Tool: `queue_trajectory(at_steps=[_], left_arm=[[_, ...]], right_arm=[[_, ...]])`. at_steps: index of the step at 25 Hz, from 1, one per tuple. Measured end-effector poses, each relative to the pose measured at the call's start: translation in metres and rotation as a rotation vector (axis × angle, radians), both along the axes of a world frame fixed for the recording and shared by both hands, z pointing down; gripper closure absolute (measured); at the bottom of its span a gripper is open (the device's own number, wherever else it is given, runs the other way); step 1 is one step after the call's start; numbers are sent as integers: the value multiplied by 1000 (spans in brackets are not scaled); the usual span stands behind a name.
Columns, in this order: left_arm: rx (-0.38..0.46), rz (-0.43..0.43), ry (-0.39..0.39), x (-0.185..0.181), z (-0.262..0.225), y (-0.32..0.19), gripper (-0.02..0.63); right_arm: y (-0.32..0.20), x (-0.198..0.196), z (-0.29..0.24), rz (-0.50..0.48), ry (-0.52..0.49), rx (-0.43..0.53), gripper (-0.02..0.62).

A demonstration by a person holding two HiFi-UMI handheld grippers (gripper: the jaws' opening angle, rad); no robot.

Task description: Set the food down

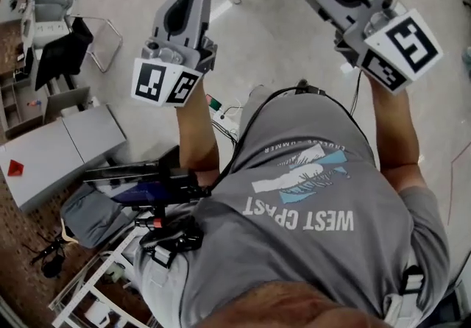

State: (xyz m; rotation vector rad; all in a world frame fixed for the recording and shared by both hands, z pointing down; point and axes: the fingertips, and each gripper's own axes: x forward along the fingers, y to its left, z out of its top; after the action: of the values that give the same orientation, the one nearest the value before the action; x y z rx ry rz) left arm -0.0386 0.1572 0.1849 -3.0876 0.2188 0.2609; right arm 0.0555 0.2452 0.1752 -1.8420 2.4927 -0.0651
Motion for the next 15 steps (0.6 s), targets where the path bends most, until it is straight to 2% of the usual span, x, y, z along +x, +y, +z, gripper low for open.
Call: queue_trajectory(at_steps=[5, 9, 12, 15], left_arm=[[-26, 18, -5, 34, 14, 4, 598], [-35, 42, -5, 55, 19, -19, 598], [-31, 62, 0, 69, 9, -60, 598], [-19, 71, 12, 69, -12, -125, 598]], right_arm=[[7, 32, 14, 14, -11, -36, 492], [-14, 51, 19, 35, -22, -51, 492], [-54, 60, 4, 49, -4, -45, 492], [-125, 57, -22, 54, 39, -36, 492]])
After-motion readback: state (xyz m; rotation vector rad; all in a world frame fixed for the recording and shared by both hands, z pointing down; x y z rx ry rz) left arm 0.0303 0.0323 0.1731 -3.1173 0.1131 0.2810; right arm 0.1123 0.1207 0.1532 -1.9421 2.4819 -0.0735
